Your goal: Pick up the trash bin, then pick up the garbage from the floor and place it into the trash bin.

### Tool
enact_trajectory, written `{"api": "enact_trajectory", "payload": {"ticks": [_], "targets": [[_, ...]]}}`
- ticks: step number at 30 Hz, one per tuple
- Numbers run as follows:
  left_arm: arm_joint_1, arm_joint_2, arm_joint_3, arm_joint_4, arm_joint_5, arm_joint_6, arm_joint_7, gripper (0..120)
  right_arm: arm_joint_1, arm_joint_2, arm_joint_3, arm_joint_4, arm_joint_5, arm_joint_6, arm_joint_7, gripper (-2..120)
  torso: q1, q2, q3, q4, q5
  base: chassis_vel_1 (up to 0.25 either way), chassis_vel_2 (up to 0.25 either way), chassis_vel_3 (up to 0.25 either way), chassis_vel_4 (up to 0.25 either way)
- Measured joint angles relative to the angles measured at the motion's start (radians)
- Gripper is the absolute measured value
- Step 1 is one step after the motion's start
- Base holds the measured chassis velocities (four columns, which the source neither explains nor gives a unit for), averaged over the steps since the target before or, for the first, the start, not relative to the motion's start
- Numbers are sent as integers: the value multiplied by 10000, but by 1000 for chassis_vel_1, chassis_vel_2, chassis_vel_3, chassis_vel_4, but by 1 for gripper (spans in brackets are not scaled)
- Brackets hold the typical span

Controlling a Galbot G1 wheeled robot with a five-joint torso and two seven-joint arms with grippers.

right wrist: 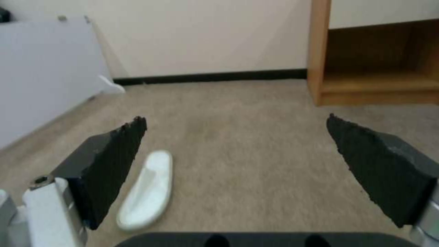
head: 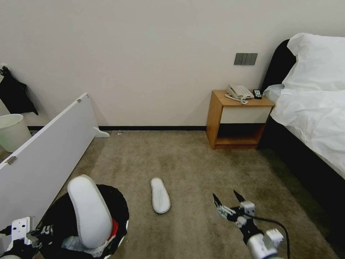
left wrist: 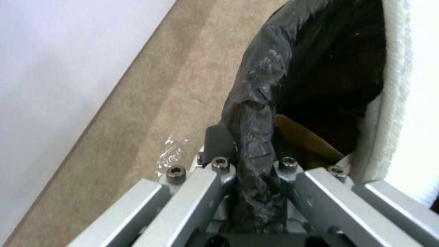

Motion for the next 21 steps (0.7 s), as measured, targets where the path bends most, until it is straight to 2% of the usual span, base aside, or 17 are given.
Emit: {"api": "enact_trajectory", "payload": {"ticks": [7,21], "targets": [[-44,170,-16,52,-119,0,45,3,-370,641,286,13,-796,278,-458,100,0,0,0,4,-1,0,0,0,0],[35,203,-17,52,-172,0,85,3,-299,650,368,-102,-717,327,-645,100,0,0,1,2,-1,-38,36,31,-37]]}}
